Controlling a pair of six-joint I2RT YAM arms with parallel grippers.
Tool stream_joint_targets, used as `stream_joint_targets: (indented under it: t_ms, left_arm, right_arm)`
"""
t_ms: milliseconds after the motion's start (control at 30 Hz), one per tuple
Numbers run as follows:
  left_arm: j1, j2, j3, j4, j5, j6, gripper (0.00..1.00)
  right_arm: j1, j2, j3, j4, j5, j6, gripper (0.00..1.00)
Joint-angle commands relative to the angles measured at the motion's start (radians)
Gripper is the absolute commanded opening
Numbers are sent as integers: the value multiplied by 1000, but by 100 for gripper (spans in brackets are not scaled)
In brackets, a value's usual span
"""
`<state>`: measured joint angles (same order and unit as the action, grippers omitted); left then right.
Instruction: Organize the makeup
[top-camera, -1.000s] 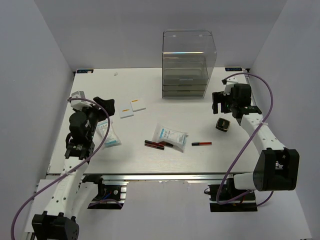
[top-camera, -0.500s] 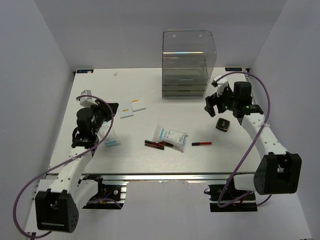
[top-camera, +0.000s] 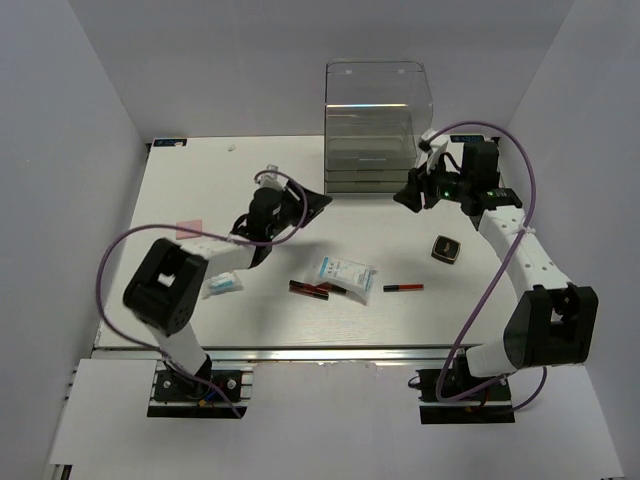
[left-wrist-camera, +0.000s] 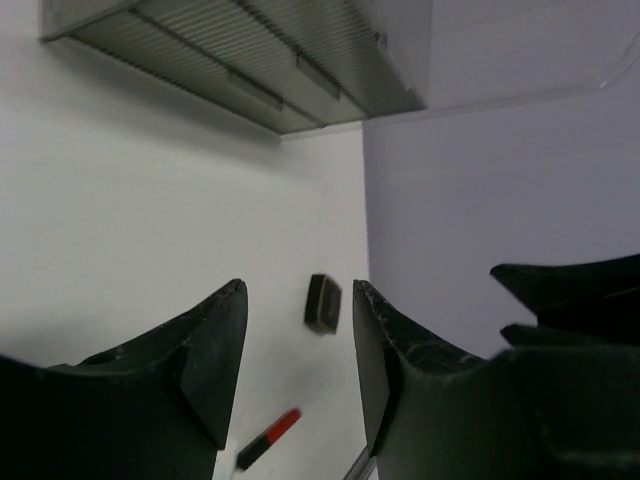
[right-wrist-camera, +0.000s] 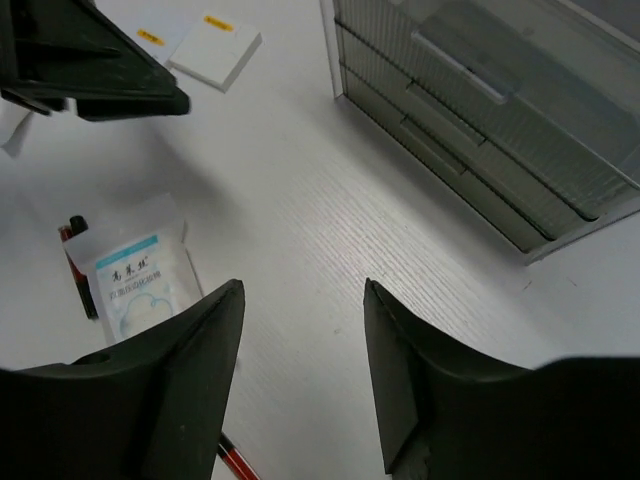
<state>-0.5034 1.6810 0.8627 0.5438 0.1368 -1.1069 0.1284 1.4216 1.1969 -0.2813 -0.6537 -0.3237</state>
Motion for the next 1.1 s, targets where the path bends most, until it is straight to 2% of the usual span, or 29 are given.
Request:
stream_joint_targets:
  t_ms: [0,133,200,300,433,667,900,1067]
  left_arm:
    - [-32,110,161,183,-69,-151,56]
    - [-70,235,289,292,-195,-185,53]
    - [-93,299,353,295,-271,-202,52]
    - [-112,367,416,295,-312,-234,51]
    - [-133,457,487,314,-374,-266,50]
    - [-147,540,608,249,-398,-266,51]
    - [-150,605,702,213,-427,-269,52]
    - [-150,629,728,186,-451,-301,48]
  right_arm:
    - [-1,17,6,175,32,243,58]
    - [-19,43,16,238,52,411,57]
    - [-29,28,0,270,61,448,57]
    - [-52,-16,-37,359,57,475,57]
    - [-110,-35,-36,370,37,505,57]
    - [-180,-61,-69,369,22,506,58]
    - [-185,-73,-91,363,6,488,59]
    - [-190,-72,-91,363,0,486,59]
